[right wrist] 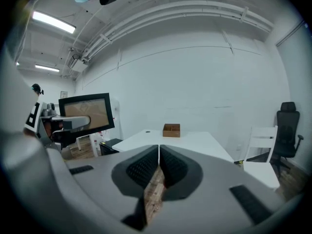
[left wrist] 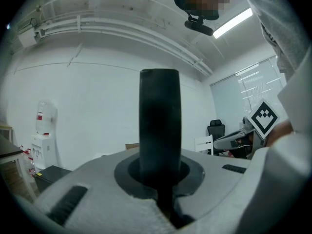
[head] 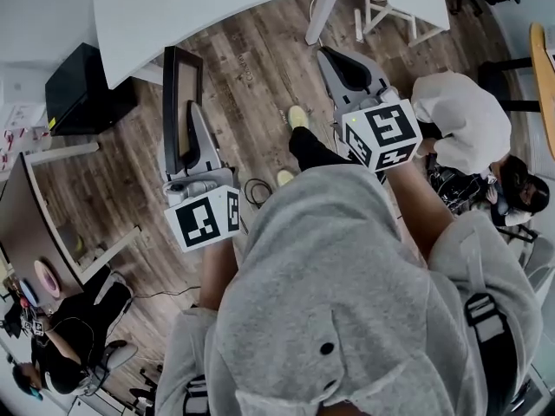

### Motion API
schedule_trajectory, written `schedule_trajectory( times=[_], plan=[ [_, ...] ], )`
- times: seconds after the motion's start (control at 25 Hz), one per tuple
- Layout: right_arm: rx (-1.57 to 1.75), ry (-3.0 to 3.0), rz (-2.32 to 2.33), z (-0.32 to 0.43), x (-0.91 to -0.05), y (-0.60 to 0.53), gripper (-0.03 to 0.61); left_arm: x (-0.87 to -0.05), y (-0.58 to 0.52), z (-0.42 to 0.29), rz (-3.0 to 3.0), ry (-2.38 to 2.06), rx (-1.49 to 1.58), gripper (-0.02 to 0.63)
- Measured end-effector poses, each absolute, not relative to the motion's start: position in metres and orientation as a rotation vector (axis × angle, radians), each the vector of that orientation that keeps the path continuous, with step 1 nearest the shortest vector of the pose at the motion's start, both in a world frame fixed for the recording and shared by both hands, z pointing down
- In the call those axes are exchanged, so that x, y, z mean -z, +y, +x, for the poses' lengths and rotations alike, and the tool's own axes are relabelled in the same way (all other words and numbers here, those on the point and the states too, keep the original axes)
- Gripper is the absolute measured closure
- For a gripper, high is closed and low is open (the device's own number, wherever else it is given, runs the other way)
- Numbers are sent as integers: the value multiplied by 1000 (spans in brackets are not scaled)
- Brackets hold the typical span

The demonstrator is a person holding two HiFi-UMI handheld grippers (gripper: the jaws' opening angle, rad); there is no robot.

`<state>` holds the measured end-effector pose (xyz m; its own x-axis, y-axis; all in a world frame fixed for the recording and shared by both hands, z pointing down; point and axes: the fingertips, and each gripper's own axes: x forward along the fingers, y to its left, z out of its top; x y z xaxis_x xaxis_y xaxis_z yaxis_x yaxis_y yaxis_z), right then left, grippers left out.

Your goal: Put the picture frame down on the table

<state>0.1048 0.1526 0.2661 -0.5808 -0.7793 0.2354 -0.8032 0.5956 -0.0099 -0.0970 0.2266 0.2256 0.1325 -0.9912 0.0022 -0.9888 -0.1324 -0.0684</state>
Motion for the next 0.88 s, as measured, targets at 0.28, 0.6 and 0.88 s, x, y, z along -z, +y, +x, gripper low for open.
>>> schedule_trajectory(
  times=[0.28,0.6,0.88],
  plan=[
    [-183,-2627,1257,114,-278,84,549,-233,157,-82,-2316,2065,129,588],
    [-205,-2667,1180,122,-284,23,549,-236,105,-69,-2271,2125,169,588],
    [-210,-2700,1117,115,-287,-10,549,-233,75,-71,-2226,2163,189,588]
  ],
)
